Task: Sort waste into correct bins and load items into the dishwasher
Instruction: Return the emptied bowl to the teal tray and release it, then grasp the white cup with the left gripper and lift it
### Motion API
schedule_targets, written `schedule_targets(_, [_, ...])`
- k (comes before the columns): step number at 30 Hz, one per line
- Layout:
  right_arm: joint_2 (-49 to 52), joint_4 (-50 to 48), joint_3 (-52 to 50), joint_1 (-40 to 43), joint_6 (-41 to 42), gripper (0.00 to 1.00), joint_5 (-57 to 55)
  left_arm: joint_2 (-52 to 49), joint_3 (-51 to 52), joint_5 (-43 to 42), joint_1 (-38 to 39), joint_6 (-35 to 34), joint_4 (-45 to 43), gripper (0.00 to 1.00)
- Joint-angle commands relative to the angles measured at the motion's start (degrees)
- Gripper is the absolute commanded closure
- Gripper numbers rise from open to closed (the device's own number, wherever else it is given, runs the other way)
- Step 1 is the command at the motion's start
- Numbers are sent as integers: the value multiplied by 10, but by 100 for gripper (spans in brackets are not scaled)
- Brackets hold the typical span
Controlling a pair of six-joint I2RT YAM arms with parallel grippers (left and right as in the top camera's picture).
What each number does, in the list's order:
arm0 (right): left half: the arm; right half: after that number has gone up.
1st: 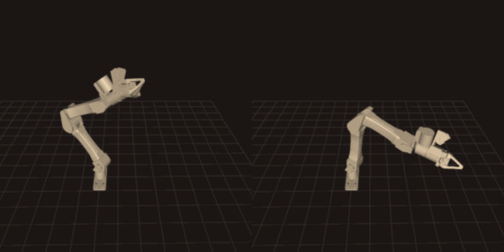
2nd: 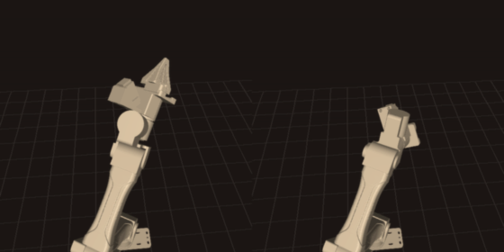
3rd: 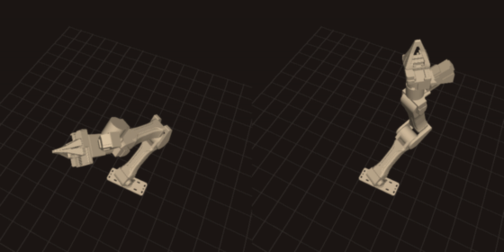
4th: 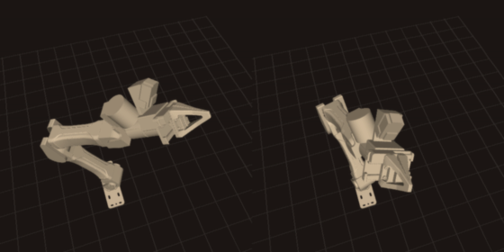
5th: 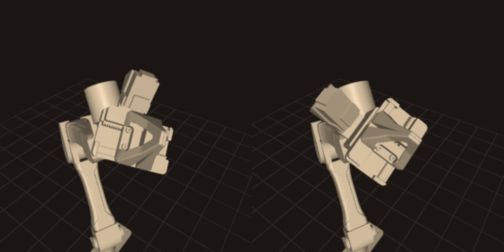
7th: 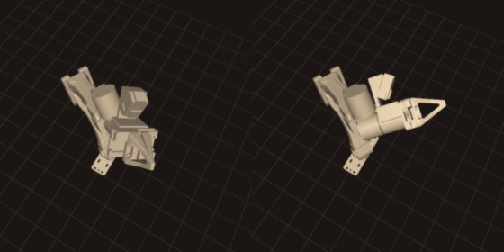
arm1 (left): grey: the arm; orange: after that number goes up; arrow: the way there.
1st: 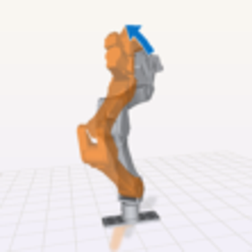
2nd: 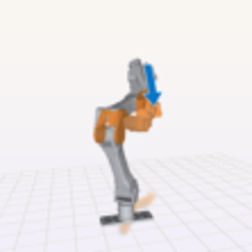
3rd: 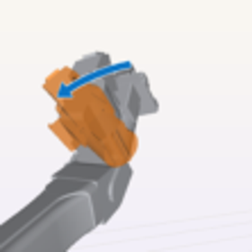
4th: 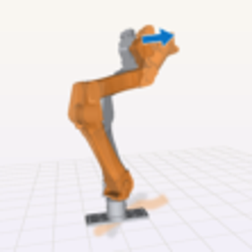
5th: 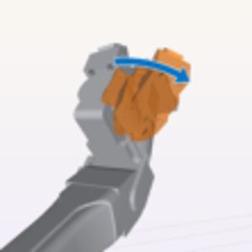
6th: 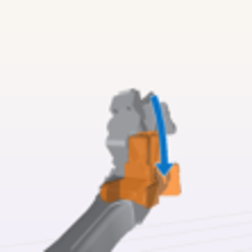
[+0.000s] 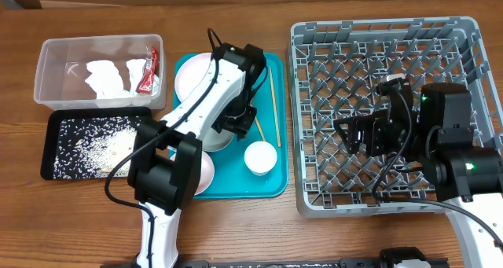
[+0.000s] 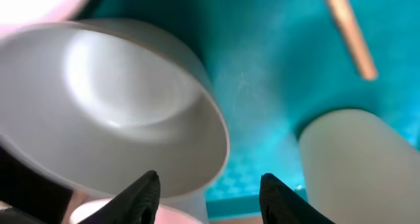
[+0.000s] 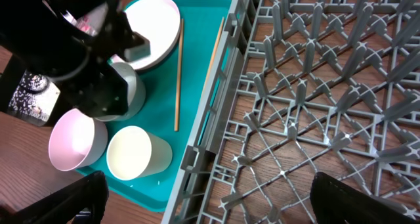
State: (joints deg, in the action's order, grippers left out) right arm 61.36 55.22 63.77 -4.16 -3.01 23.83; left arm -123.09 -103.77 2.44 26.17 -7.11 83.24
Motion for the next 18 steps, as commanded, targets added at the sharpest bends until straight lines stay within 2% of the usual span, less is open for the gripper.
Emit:
schedule_targets(1, [0,-2,10,1,0,0,7,-1,-73,6,0,0,29,49])
schedule_targets(6, [0,-2,10,1,0,0,7,-1,-178,-6,1,17,109,47])
schedule_targets(9, [0,-2,10,1,0,0,7,-1,-217,-73,1,69,136,43])
schedule_targets(12, [0,-2,10,1,0,0,7,0,-216,-137,2,80,136,44])
schedule_targets(18, [0,-2,10,1,0,0,7,0,-156,-139,12,42,133,49])
